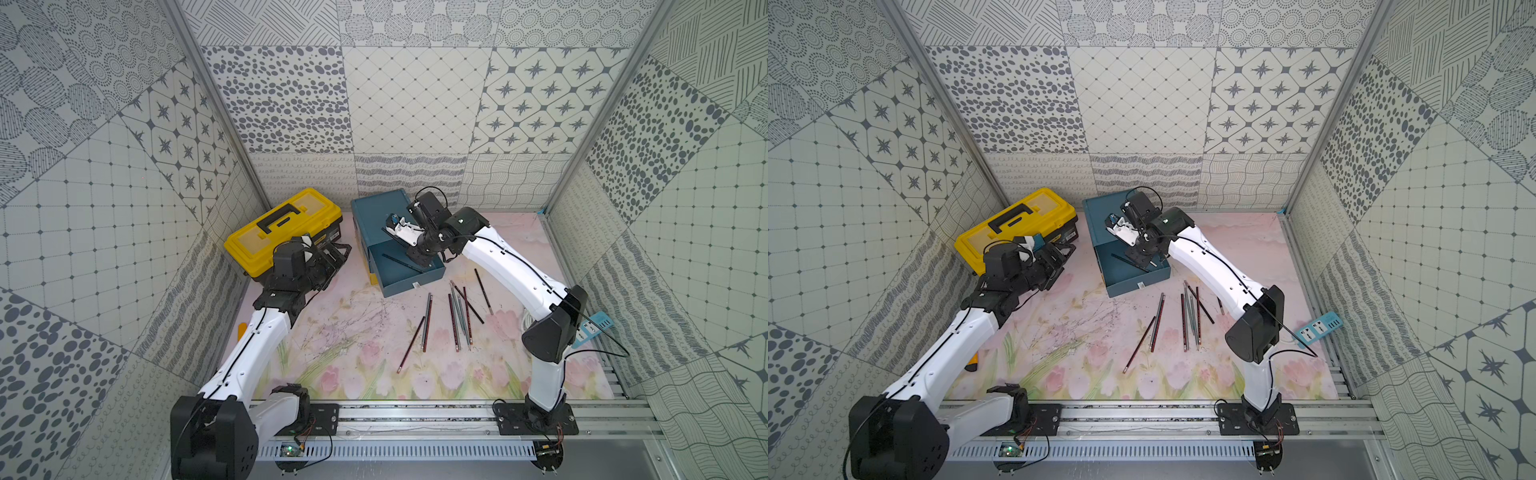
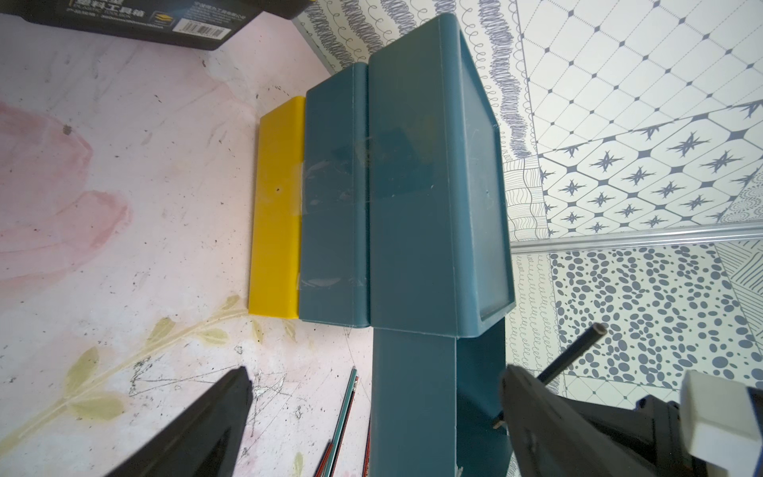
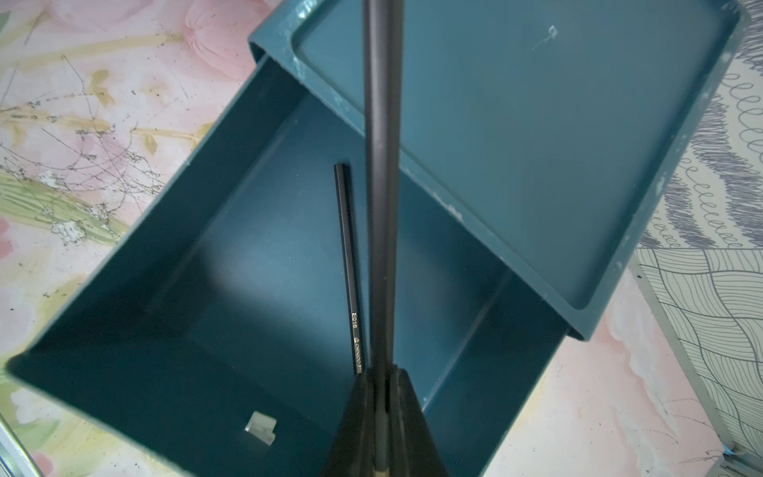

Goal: Please place the pencils in the drawer according to their color
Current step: Place the pencil in the drawer.

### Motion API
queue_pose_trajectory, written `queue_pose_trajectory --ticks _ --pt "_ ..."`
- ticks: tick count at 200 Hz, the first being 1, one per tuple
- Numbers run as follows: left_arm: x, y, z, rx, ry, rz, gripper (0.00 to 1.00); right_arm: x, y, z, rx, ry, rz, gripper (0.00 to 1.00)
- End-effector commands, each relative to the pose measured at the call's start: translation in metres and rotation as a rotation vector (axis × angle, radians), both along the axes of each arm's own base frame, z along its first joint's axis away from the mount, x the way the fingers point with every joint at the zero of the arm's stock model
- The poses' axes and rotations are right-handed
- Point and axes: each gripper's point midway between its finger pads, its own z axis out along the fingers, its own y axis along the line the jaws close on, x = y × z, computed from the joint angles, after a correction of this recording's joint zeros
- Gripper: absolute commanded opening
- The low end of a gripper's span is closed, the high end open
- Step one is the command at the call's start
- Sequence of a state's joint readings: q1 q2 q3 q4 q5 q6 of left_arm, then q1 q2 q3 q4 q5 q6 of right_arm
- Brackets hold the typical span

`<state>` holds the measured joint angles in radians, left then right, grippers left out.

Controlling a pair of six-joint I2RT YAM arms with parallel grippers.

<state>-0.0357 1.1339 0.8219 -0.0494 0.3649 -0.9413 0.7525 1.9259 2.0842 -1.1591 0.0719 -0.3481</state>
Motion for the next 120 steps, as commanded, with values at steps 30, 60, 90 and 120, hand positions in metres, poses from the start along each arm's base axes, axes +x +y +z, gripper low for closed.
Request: queue_pose_trajectory --ticks 30,60,90,120 --pt "0.001 -0.001 0.011 -0.001 -0.043 -0.017 0.99 -0.001 0.008 -0.003 -0.021 -0.008 0.033 0.00" --pt "0.001 0.000 0.011 0.002 -0.039 -0.015 0.99 -0.004 0.011 -0.006 -0.032 -0.005 0.046 0.04" --pt "0.000 -0.001 0.011 0.002 -0.039 -0.017 0.99 -0.004 0.013 -0.011 -0.052 -0.009 0.044 0.06" --pt "0.000 0.000 0.011 0.004 -0.037 -0.015 0.99 -0.004 0.015 -0.016 -0.065 -0.005 0.045 0.07"
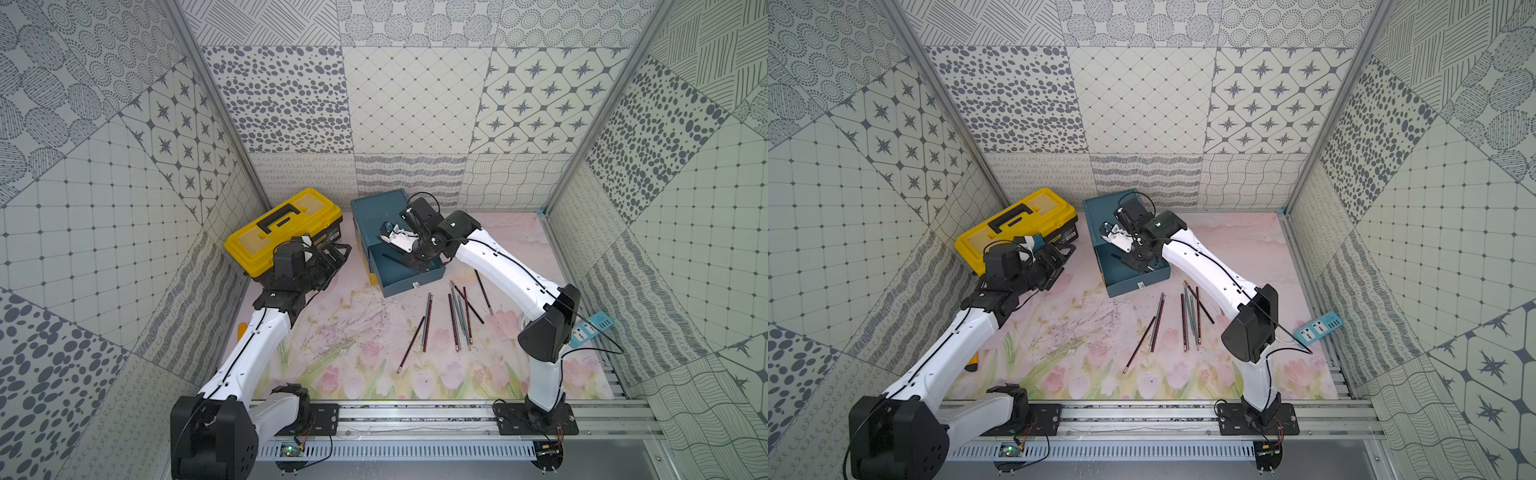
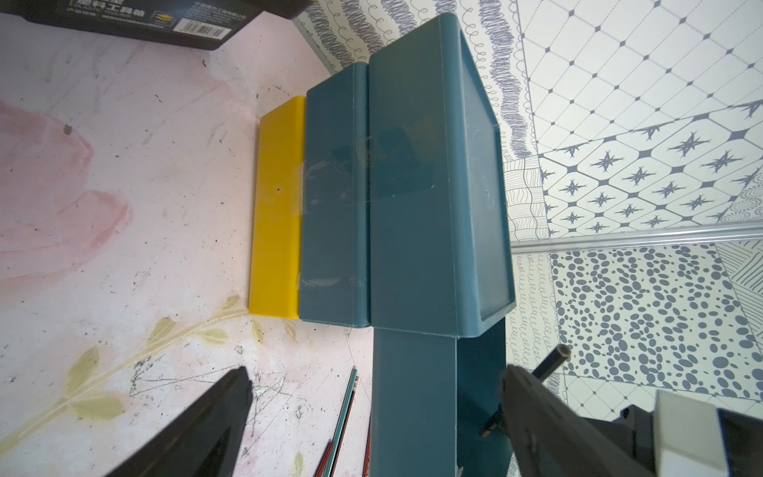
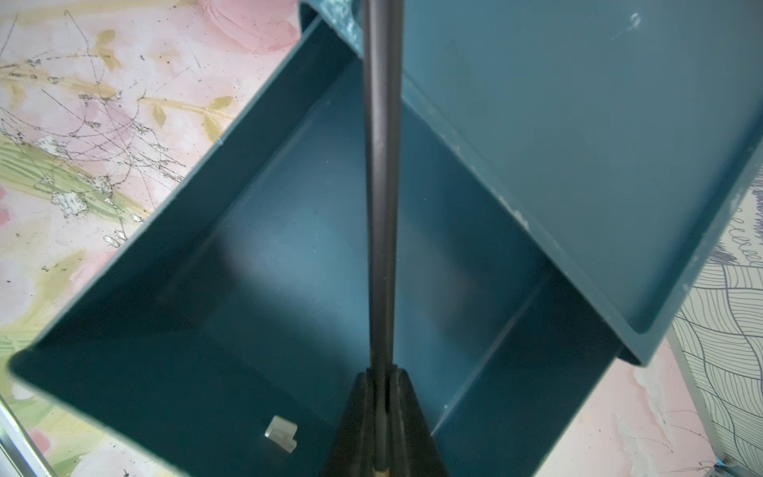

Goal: Please place the pencils in the drawer according to their color
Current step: Place the pencil in the drawer.

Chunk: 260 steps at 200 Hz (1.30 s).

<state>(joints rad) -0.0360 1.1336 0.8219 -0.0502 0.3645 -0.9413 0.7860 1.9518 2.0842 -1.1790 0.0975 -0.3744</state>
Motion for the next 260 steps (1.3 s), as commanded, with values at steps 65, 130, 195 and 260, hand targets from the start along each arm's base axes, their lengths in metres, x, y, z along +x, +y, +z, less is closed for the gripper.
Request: queue_pose_trajectory --ticks 65,130,195,260 --pt "0.001 0.000 0.014 0.007 -0.041 -0.015 0.99 0.006 0.008 -0.006 -0.019 -0.019 -0.010 0.24" --pt "0.001 0.001 0.015 0.011 -0.038 -0.011 0.99 0.009 0.010 0.012 0.020 -0.050 -0.032 0.29" --pt "-0.001 0.005 0.015 0.024 -0.034 0.007 0.99 0.013 0.006 0.050 0.107 -0.113 -0.093 0.31" --pt "-0.006 0.008 0.016 0.051 -0.024 0.020 0.99 0.043 -0.045 0.101 0.281 -0.200 -0.388 0.33"
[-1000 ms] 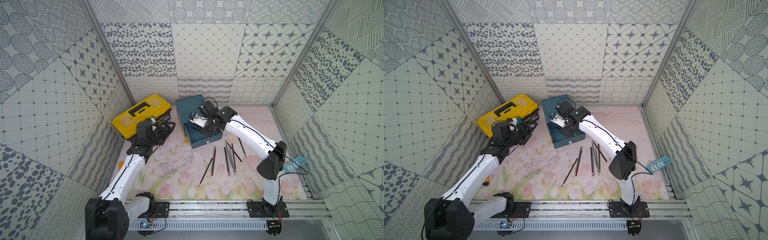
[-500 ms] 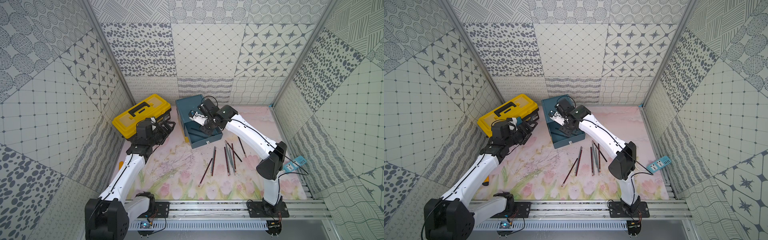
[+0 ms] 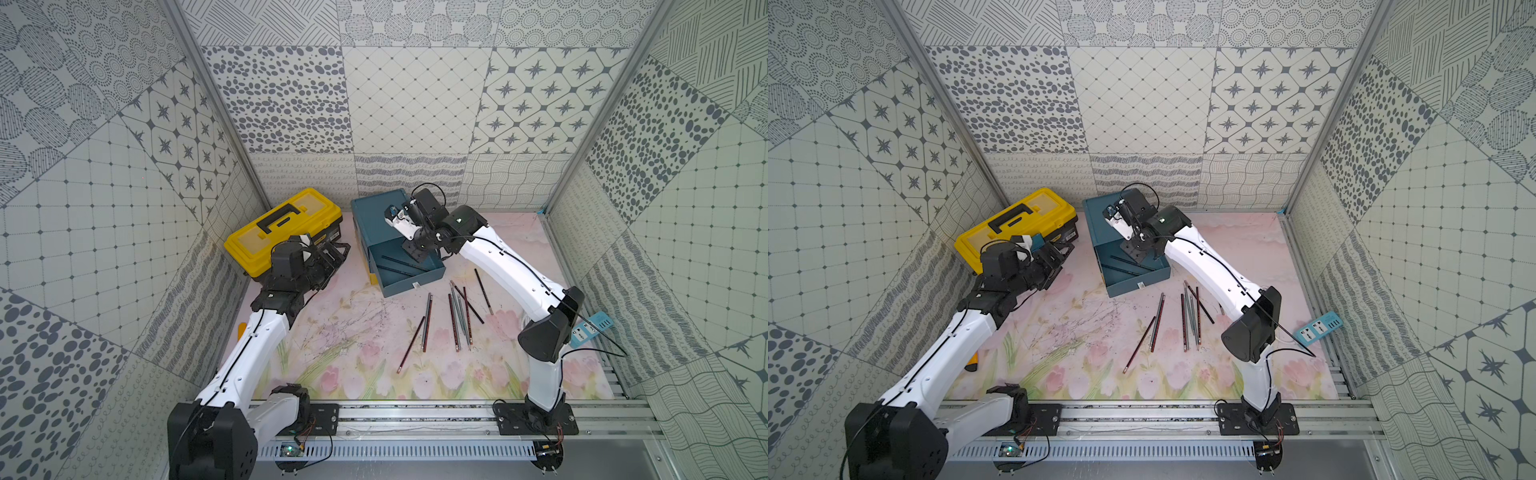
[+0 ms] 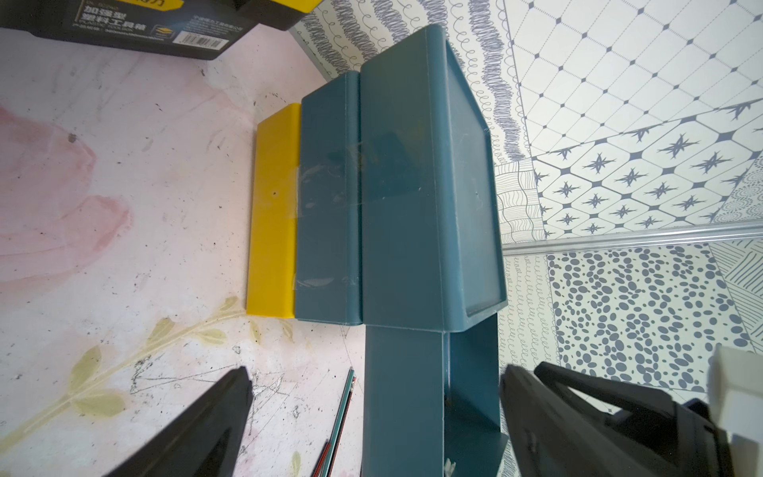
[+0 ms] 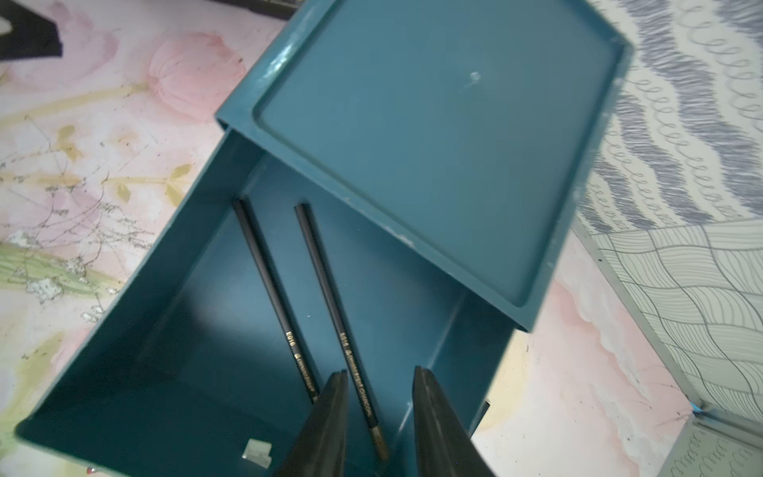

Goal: Please place the pencils in the drawer according to their color
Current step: Place the pencil in the drawer.

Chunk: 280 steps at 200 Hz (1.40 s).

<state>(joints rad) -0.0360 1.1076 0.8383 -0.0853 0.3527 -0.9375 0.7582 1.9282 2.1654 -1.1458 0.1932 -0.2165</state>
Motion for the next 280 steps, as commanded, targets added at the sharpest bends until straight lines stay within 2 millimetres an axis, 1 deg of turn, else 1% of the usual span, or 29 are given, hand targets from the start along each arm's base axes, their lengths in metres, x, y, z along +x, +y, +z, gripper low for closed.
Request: queue_pose_trajectory --ticks 1,26,46,61,89,109,130,161,188,212,228,248,280 --pt "-0.002 0.006 0.008 0.044 -0.017 0.011 0.99 0.016 -0.032 0.055 0.166 -0.097 -0.179 0.33" --pt "-0.004 0.008 0.009 0.057 -0.022 0.014 0.99 0.026 -0.070 0.059 0.247 -0.075 -0.322 0.33" --pt "-0.005 0.008 0.010 0.063 -0.024 0.010 0.99 0.031 -0.103 0.051 0.303 -0.035 -0.427 0.32" --pt "-0.005 0.008 0.010 0.065 -0.026 0.010 0.99 0.033 -0.127 0.036 0.346 0.022 -0.501 0.30" --pt "-0.005 0.008 0.011 0.069 -0.025 0.010 0.99 0.029 -0.171 -0.001 0.410 0.147 -0.638 0.29" --pt "-0.005 0.008 0.011 0.068 -0.025 0.009 0.99 0.022 -0.198 -0.027 0.411 0.194 -0.716 0.36" --pt "-0.004 0.008 0.009 0.063 -0.018 0.010 0.99 0.011 -0.218 -0.054 0.374 0.231 -0.775 0.41" --pt "-0.003 0.007 0.006 0.059 -0.013 0.008 0.99 -0.003 -0.235 -0.099 0.291 0.311 -0.831 0.43" --pt "-0.002 0.005 0.001 0.046 -0.003 0.004 0.99 -0.014 -0.238 -0.140 0.248 0.423 -0.865 0.43" --pt "-0.002 0.005 -0.001 0.040 0.002 0.004 0.99 -0.018 -0.239 -0.170 0.203 0.498 -0.887 0.42" --pt "-0.002 0.005 -0.002 0.037 0.003 0.003 0.99 -0.018 -0.239 -0.185 0.175 0.533 -0.894 0.41" --pt "-0.001 0.004 -0.003 0.035 0.007 0.003 0.99 -0.017 -0.241 -0.199 0.144 0.559 -0.902 0.40" --pt "0.000 0.003 -0.007 0.027 0.018 0.000 0.99 -0.013 -0.244 -0.215 0.101 0.579 -0.914 0.39"
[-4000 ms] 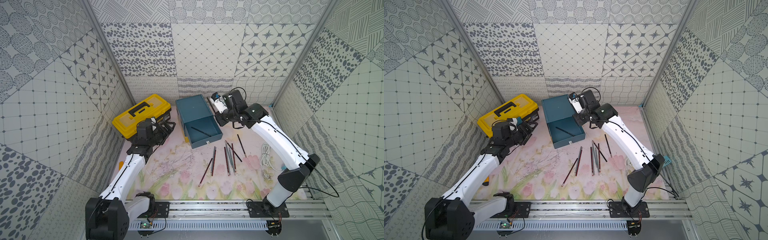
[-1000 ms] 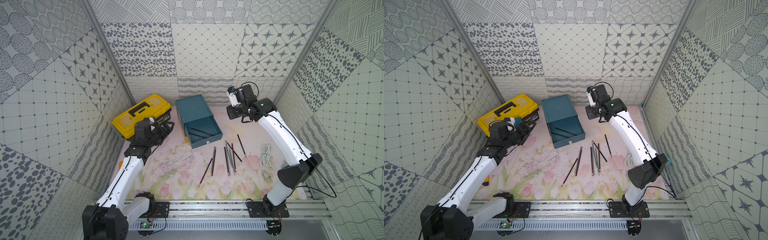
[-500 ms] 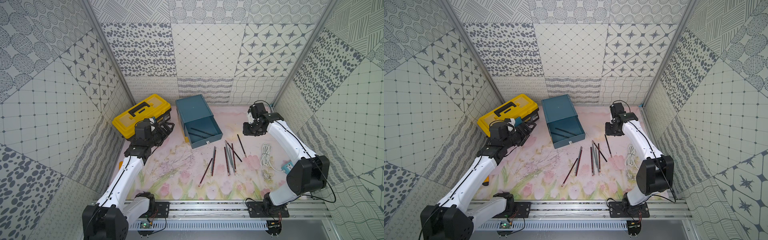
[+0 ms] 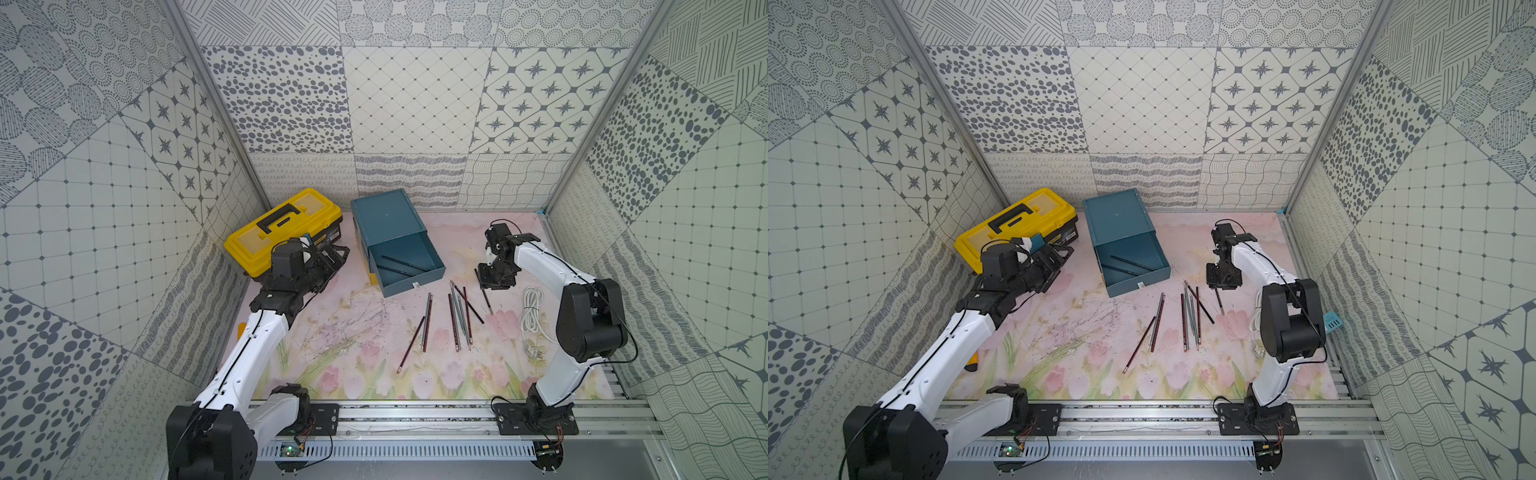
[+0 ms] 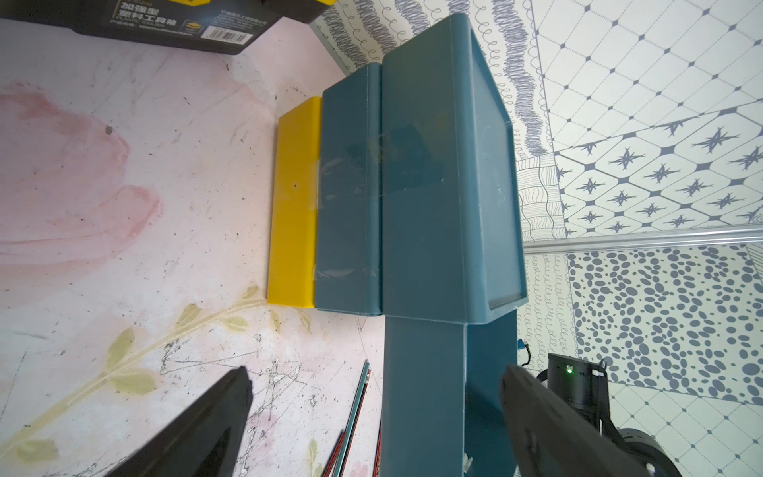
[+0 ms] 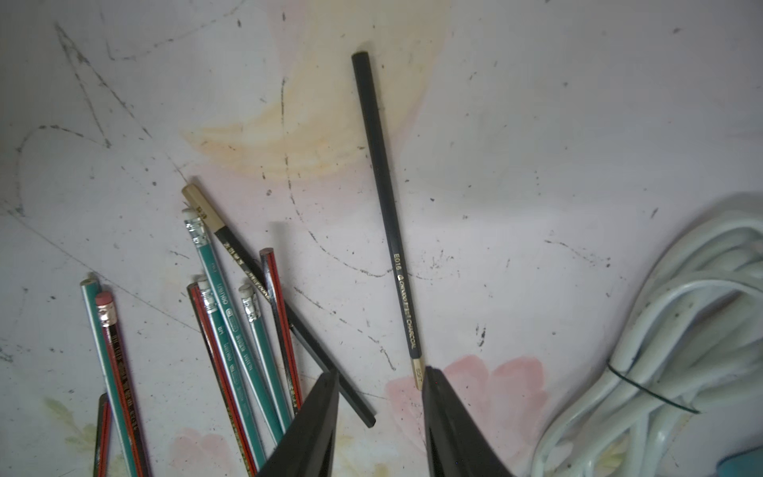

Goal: Please place the pencils in the drawer according to their color
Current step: Place the pencil in the drawer, then pick up the pencil from the center of the board.

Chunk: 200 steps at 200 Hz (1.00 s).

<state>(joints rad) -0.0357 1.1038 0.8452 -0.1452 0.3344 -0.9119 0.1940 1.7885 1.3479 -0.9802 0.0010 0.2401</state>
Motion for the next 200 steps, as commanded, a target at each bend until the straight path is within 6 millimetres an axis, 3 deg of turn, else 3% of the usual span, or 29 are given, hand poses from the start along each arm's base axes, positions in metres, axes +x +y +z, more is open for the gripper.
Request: queue_pose_trajectory --ticks 1,73,200 --pt "0.004 0.000 0.001 -0.004 -0.019 -0.006 0.99 0.008 -0.004 -0.008 -0.018 0.000 -0.016 0.39" --pt "0.005 -0.001 0.001 -0.010 -0.019 -0.009 0.99 0.014 -0.009 -0.033 -0.065 0.045 0.004 0.38" --pt "0.007 -0.001 0.003 -0.019 -0.020 -0.004 0.99 0.019 -0.015 -0.058 -0.111 0.095 0.016 0.32"
